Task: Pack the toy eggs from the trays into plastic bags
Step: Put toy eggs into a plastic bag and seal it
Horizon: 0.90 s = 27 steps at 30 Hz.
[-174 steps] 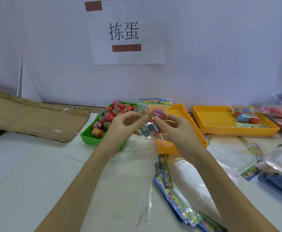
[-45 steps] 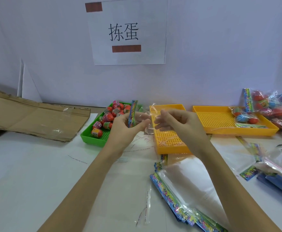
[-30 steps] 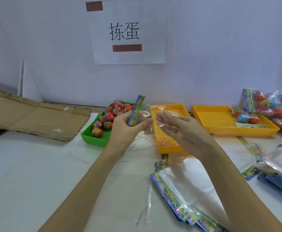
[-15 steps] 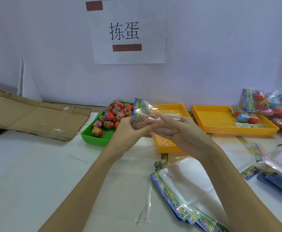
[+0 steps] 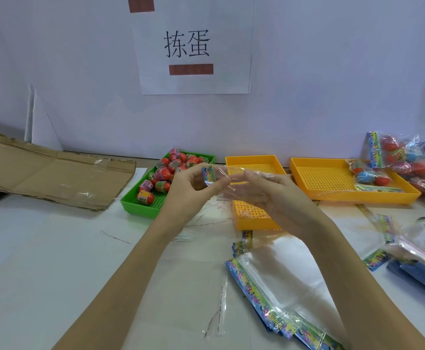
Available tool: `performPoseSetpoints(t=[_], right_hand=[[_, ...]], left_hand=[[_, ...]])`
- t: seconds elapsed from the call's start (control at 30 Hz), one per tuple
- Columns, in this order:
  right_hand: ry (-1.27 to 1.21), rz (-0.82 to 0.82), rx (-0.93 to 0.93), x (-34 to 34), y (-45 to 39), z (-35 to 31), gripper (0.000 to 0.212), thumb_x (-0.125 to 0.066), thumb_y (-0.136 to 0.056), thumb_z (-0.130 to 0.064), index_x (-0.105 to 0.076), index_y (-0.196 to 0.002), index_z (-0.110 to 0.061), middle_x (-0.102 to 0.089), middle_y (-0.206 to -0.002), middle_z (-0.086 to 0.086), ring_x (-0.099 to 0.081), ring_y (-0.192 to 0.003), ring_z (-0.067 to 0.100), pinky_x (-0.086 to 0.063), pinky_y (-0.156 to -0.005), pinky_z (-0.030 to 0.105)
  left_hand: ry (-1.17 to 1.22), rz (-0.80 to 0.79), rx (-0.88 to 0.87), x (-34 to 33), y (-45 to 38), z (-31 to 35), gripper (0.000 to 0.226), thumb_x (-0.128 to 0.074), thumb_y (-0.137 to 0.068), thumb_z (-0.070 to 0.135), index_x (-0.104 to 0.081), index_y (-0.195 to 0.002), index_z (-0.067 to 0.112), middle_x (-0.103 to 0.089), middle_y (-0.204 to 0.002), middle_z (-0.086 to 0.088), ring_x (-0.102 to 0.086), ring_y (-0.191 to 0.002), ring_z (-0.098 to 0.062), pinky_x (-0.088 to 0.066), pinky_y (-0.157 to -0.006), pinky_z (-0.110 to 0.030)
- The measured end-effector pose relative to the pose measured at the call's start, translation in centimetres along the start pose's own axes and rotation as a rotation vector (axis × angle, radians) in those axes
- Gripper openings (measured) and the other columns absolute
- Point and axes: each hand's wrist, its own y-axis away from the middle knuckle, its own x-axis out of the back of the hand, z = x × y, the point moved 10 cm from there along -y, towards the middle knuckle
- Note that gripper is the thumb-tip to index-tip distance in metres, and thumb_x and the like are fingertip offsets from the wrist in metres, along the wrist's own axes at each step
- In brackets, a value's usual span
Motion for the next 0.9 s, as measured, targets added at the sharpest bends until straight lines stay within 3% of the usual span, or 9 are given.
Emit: performPoseSetpoints(t=[0.2,0.37,0.47,0.53,0.6,0.67,0.77,0.83,0.9], right_hand=[[0.002,0.044,0.018,1.8,0.3,-0.5,0.035,-0.059,-0.102,-0.040,-0.079,-0.113,-0.015,-0.077,-0.117,0.012,-0.073,-0.113,0.027,-0.058,-0.096,0.032],[-0.054,0.072,0.042,2.9,0.6,-0.9,0.036,-0.070,-0.094,-0.034,-0.078,-0.113,-0.005,-0.075,-0.119,0.016,-0.072,-0.114,0.031,-0.059,-0.095,0.037],[0.007,0.148,0.076,3.3,0.4,-0.9,0.034,-0.066,-0.098,-0.032,-0.077,-0.112,-0.003,-0.077,-0.115,0.011,-0.074,-0.111,0.027,-0.059,-0.096,0.039],[0.223,0.242,0.143,3.7,0.5,-1.5,0.026,-0.062,-0.102,-0.029,-0.080,-0.104,-0.011,-0.079,-0.107,0.003,-0.074,-0.107,0.020,-0.059,-0.098,0.039],[0.583,0.332,0.246,3.5,0.8,-3.0,0.026,-0.061,-0.104,-0.031,-0.082,-0.092,-0.023,-0.079,-0.099,-0.007,-0.072,-0.102,0.011,-0.056,-0.095,0.038],[0.728,0.300,0.325,2.0,1.0,-3.7,0.030,-0.060,-0.104,-0.033,-0.082,-0.085,-0.027,-0.078,-0.095,-0.017,-0.069,-0.102,0.002,-0.051,-0.096,0.034],[0.799,0.215,0.376,-0.8,0.9,-3.5,0.034,-0.059,-0.105,-0.034,-0.081,-0.080,-0.028,-0.077,-0.088,-0.021,-0.067,-0.095,-0.001,-0.044,-0.088,0.020],[0.828,0.206,0.388,-1.5,0.8,-3.4,0.036,-0.057,-0.105,-0.035,-0.082,-0.081,-0.029,-0.076,-0.082,-0.018,-0.066,-0.088,0.000,-0.040,-0.081,0.011],[0.748,0.226,0.394,-1.1,1.0,-3.7,0.035,-0.056,-0.107,-0.033,-0.084,-0.087,-0.026,-0.078,-0.084,-0.017,-0.070,-0.087,-0.001,-0.044,-0.080,0.009]], left_hand=[[-0.030,-0.007,0.000,0.3,-0.1,0.0,0.013,-0.078,-0.093,0.017,-0.079,-0.105,0.016,-0.081,-0.098,0.001,-0.077,-0.094,-0.015,-0.057,-0.082,-0.020],[-0.045,0.112,0.047,1.5,-0.4,-0.9,0.031,-0.079,-0.093,0.024,-0.072,-0.104,-0.004,-0.074,-0.102,-0.026,-0.070,-0.098,-0.040,-0.057,-0.096,-0.050],[-0.124,0.112,0.062,1.4,-0.4,-1.3,0.041,-0.080,-0.091,0.030,-0.067,-0.104,-0.007,-0.067,-0.100,-0.033,-0.066,-0.090,-0.034,-0.050,-0.100,-0.063],[-0.237,0.145,0.020,1.4,-0.4,-0.7,0.044,-0.085,-0.084,0.038,-0.065,-0.114,0.013,-0.071,-0.106,-0.011,-0.068,-0.101,-0.022,-0.057,-0.095,-0.052],[-0.443,0.140,-0.127,1.1,-0.2,1.1,0.076,-0.089,-0.075,0.049,-0.050,-0.137,0.028,-0.059,-0.130,0.011,-0.056,-0.121,-0.011,-0.052,-0.102,-0.033],[-0.631,0.070,-0.342,-0.3,0.4,2.7,0.088,-0.088,-0.075,0.054,-0.046,-0.147,0.025,-0.049,-0.138,0.015,-0.046,-0.130,-0.010,-0.041,-0.109,-0.029],[-0.797,-0.072,-0.472,-3.2,1.4,3.1,0.076,-0.083,-0.082,0.050,-0.056,-0.144,0.016,-0.062,-0.135,0.003,-0.056,-0.125,-0.017,-0.045,-0.106,-0.037],[-0.839,-0.032,-0.507,-3.7,1.7,3.4,0.053,-0.082,-0.087,0.038,-0.066,-0.131,0.013,-0.070,-0.122,0.000,-0.066,-0.110,-0.020,-0.051,-0.096,-0.038],[-0.804,0.054,-0.515,-2.8,1.7,4.0,0.033,-0.081,-0.088,0.035,-0.073,-0.114,0.017,-0.075,-0.102,0.006,-0.067,-0.089,-0.015,-0.047,-0.085,-0.030]])
